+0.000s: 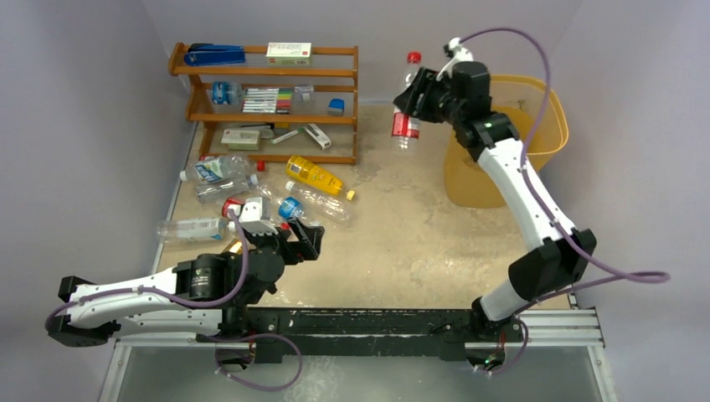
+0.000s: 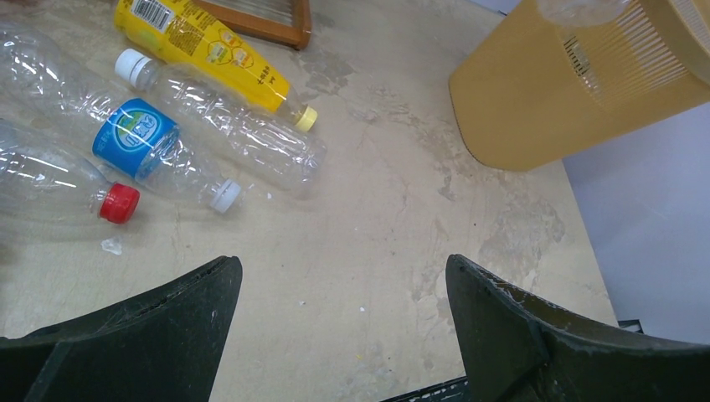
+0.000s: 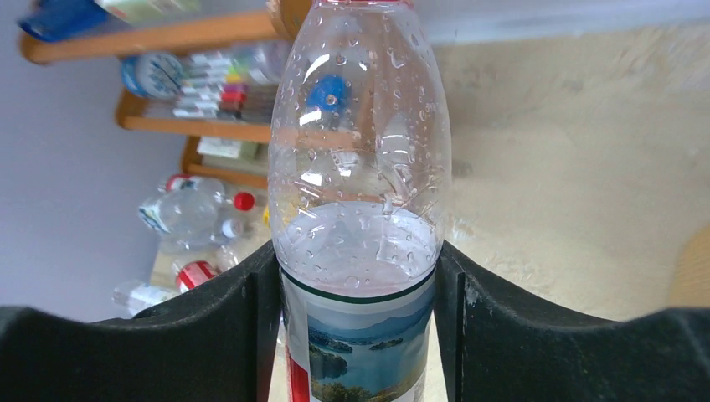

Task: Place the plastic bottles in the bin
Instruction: Place the plastic bottle in the trash bin.

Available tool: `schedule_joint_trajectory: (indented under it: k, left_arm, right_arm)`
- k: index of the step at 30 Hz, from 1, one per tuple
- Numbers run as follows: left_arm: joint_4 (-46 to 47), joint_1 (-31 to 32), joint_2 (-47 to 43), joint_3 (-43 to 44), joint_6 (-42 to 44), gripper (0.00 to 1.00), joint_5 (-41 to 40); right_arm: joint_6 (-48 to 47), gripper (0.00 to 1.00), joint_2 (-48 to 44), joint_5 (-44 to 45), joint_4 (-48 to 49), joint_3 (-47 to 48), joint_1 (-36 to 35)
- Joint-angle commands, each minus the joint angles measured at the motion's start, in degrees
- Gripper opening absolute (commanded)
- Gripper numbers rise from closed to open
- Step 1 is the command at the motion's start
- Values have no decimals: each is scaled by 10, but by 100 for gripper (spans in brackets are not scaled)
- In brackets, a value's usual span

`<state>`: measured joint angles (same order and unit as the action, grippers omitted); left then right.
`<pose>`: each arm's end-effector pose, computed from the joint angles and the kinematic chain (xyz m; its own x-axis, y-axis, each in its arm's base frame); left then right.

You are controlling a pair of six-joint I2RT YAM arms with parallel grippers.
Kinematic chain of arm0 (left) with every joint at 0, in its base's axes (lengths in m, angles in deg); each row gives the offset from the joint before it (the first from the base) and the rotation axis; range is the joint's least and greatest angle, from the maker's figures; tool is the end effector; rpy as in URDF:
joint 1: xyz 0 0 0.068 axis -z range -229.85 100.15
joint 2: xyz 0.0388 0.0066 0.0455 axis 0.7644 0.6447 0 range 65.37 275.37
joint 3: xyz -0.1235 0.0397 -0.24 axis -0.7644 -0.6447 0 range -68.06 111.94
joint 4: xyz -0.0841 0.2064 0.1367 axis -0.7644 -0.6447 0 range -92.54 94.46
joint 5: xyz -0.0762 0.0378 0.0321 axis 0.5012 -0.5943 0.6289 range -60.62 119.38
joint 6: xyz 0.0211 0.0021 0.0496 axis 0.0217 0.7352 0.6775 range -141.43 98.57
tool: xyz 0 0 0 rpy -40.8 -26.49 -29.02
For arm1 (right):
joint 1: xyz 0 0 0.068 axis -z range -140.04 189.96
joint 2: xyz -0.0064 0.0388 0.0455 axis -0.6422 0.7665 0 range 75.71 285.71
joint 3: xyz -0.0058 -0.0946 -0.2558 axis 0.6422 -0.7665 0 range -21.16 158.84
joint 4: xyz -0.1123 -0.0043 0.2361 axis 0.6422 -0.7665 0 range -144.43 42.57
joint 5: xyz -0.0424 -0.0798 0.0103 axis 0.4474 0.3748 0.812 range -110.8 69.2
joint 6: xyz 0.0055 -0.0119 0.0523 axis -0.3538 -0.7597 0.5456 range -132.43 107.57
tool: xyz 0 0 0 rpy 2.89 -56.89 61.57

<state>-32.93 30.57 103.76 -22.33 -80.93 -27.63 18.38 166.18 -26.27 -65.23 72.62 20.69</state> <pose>0.0510 -0.1224 0.3214 -0.4009 -0.4443 -0.8012 0.1394 0.8348 -0.5326 0.3476 0.1250 0.4241 -0.4158 0.3948 -0.8193 -0.2360 0.8232 0.5164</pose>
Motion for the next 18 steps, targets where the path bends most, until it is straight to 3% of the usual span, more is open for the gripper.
schedule_joint_trajectory:
  k: [1,9,18]
  left_arm:
    - [22,4,6,1,-7,92,-7]
    - [34,4,8,-4,-4,92,-3]
    - [36,4,0,-5,-3,92,1]
  right_arm:
    - [-41,60,-54,-7,-50,78,52]
    - [-74,62,-63,-29,-112,179,167]
    - [-85,64,-38,-55,-128,196,281]
